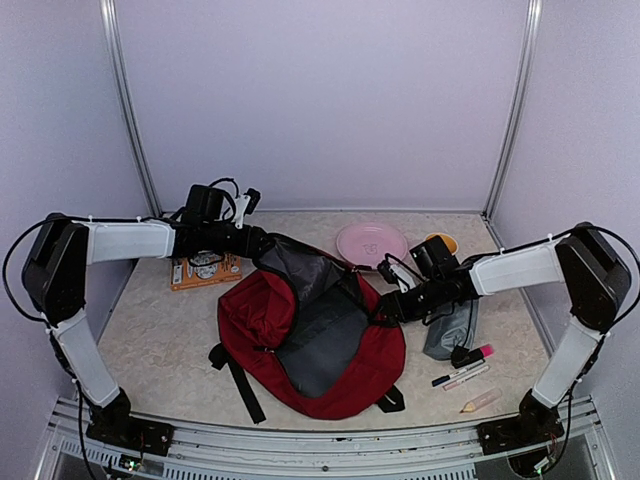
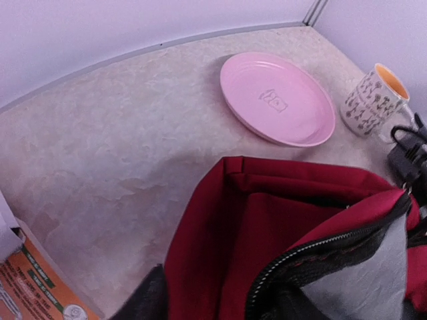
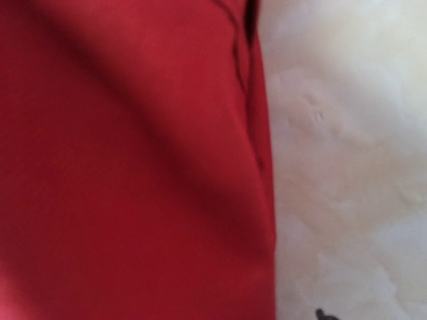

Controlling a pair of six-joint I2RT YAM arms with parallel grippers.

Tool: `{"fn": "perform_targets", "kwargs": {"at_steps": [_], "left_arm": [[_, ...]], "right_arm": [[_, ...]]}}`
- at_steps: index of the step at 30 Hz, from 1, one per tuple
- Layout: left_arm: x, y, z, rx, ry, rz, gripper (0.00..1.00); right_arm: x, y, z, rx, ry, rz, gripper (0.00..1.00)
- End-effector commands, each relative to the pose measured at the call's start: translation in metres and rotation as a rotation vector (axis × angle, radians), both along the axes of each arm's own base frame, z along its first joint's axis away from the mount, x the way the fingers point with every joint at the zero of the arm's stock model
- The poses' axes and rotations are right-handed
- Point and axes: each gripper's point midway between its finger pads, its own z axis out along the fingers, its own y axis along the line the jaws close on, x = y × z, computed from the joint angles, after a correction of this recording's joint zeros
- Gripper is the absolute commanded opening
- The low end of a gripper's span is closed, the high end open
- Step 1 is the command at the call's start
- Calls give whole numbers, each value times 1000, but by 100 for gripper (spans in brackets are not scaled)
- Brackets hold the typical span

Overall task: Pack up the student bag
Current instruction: Grab the largest pocket of the student bag, then place the largest pocket of the bag in the student bag, then grab the book from the book.

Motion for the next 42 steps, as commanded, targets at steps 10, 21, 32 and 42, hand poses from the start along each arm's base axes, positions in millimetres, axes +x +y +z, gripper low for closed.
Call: {"fn": "perform_targets", "kwargs": {"at_steps": [10,21,32,42], "left_arm": [[41,70,48,-278,-21,89,99],[31,59,38,-250,-31,40,98],[35,69,29,-202,-22,104,98],[42,116,26,-178,-3,285,98]], "right_arm": [[-1,24,85,60,-157,33,72],[-23,138,167,351,-319,251,62],[23,224,110,275,-226,326,53],[8,220,127,290,-213,391,53]]}}
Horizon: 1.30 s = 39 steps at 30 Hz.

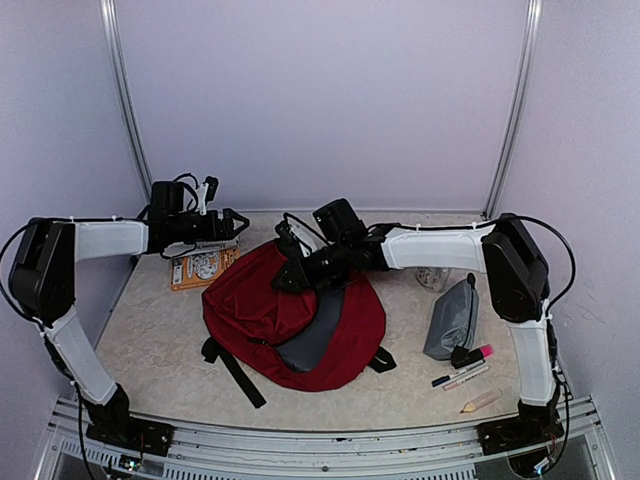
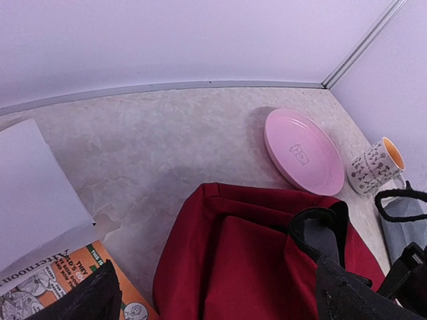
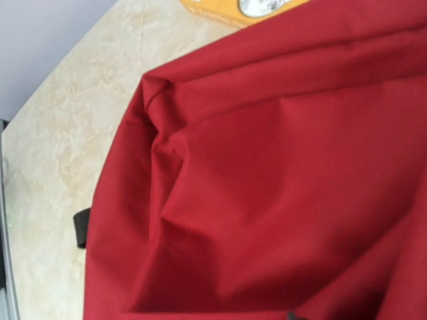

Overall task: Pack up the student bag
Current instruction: Grab the book from the book.

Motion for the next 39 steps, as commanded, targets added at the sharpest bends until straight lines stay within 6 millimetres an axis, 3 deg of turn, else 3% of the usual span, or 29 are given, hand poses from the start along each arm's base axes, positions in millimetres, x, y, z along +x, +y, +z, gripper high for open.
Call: {"fn": "perform_targets", "kwargs": {"at_steps": [1,4,8,11,15,20,24,31,35,39], "left_arm": [[10,52,4,-7,17,183,98],[21,109,-8,-9,68,374,98],[33,172,-23,-7,129,561,99],[38,214,-43,-41,210,658,99],[40,246,-65,-106,250,694,99],[63,231,-73,-188,251,537,90],[79,236,-102,-164,317,540,86],[88,215,-112,-147,322,465,74],[87,204,-120,-123,345,422,50],[82,200,-126,-118,364,409,7]], "right_arm": [[-37,2,52,101,-19,161,53],[-66,-2,93,187,-62,259,54],[-71,-18,124,213,-130,232,56],[-69,-25,125,179,-146,209,56],[-67,-31,116,142,-137,186,56],[-67,-32,102,118,-115,187,57],[-68,-34,97,102,-106,184,57],[-69,-38,95,92,-112,174,57],[-69,-38,94,94,-104,172,57],[-71,-41,95,96,-105,167,57]]}}
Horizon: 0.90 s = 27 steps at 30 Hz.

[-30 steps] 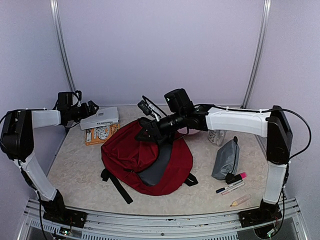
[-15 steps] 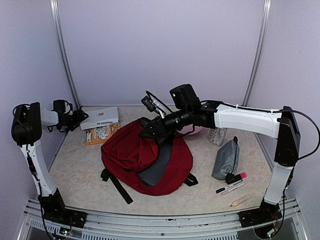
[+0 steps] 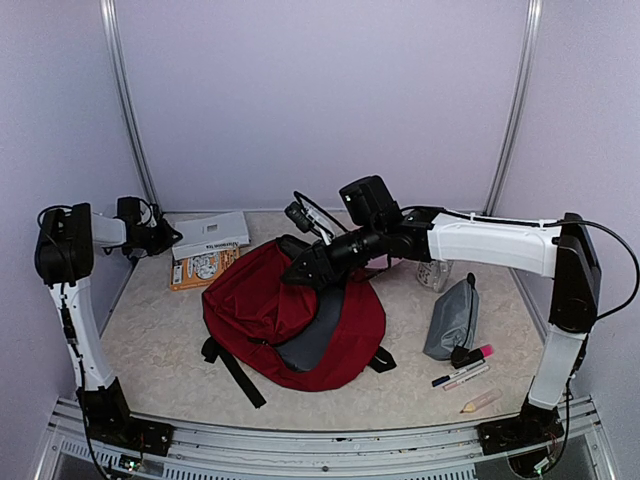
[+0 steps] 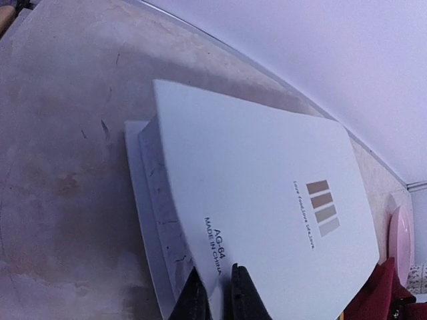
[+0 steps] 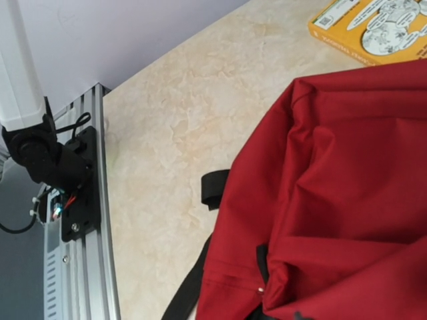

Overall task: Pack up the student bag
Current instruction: Grab the book from the book.

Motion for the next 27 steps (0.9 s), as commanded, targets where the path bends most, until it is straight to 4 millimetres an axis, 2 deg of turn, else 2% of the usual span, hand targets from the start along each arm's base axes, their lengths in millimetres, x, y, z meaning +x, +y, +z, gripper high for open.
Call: {"fn": "perform_targets", "kwargs": {"at_steps": [1,5,8,12,17,23,26,27], "left_arm": [[-6,-14,-11,0,25,-68,0],[-10,-32,3,-16,-10,-125,0],[-16,-49,24,-21,-54,-153,0],[-29,-74,84,64,-203,-182,0],[-51,-90,154,212,-324,-156,0],[-91,-112,225,374,-469,-171,0],[-114,-122,268,391,-562,-166,0],[-126,-126,289,382,-609,-161,0]], "right_arm": [[-3,-7,4,4,-8,-10,57],[-5,-11,5,3,-11,-18,58],[-5,-13,7,4,-15,-27,58],[-9,-16,19,30,-23,-26,58],[-13,-23,37,79,-49,-28,59],[-10,-36,63,141,-87,-55,59],[0,-48,75,184,-108,-103,60],[7,-53,77,198,-109,-139,59]]}}
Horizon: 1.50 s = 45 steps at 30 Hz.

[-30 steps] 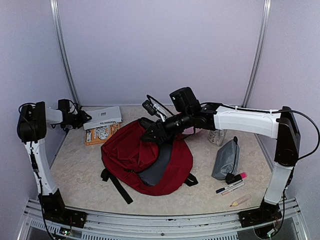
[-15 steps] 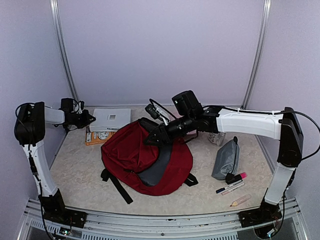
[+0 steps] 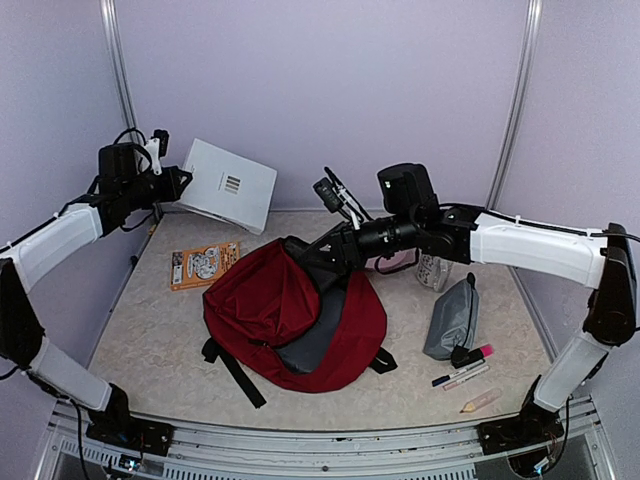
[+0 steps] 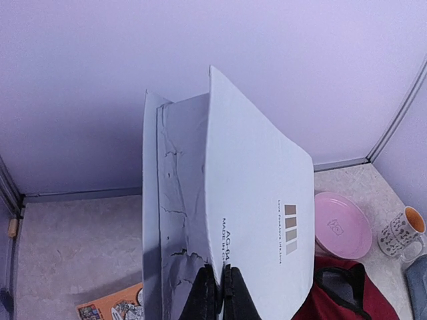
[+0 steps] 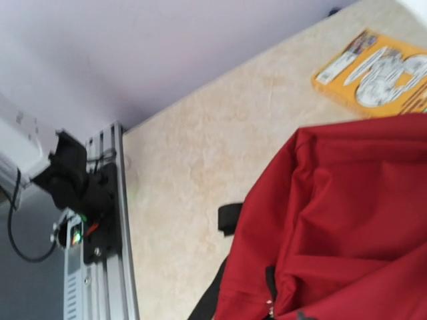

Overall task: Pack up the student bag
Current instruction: Grab the book from the book, then pass from the left arm to the right, then grab the largest pocket of the student bag.

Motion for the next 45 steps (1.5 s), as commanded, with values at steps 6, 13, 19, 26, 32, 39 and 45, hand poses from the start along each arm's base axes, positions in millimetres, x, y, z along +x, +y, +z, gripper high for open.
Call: {"fn": "perform_targets", "kwargs": {"at_steps": [6,13,19,26,32,39,45], "left_arm": [[-103,-44,128,-84,-329,-213,0],[-190,-103,169,-205,-488,-530,0],[-221,-136,175,-246,-504,-689,0],[-237,-148,177,-276,-515,-787,0],[-230,-155,166,-270,-468,-794,0],[-168,-151,109,-116,-262,-538,95],[-137,-189,6,97,22,-562,99]], "right_arm": [[26,-34,60,198,-128,-166,65],[11,-51,126,405,-279,-136,100],[-12,-56,160,541,-346,-42,100],[-25,-57,162,566,-338,27,59],[-44,-66,162,591,-304,103,20],[-17,-103,137,486,-240,-159,12],[32,-177,50,255,-24,-575,5]]}}
